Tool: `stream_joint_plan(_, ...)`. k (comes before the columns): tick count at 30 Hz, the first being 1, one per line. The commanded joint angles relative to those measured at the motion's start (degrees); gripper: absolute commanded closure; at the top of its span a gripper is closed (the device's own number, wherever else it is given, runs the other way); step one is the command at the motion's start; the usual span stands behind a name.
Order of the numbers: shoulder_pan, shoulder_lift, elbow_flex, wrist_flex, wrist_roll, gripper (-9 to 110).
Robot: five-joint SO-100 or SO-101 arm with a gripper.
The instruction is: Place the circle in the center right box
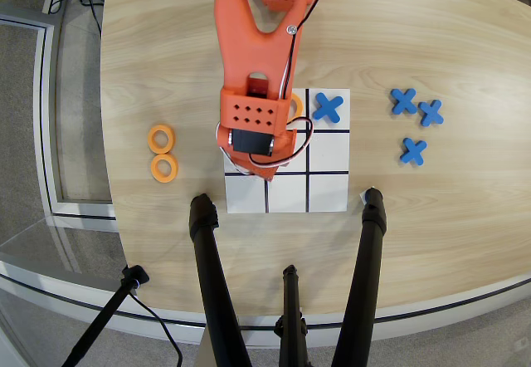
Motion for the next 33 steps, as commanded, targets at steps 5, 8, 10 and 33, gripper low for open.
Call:
stream_joint_plan(5,0.3,-1.3,-4.0,-0.4,0.3,102)
stream_joint_plan(8,0.6,-1.4,-4.4,0.4,-0.1,102)
stream_joint_plan(10,0.7,-1.3,-4.7,0.7,-0.3,101)
stream_joint_plan(33,1.4,14.4,-24.3,30.4,-0.8,88)
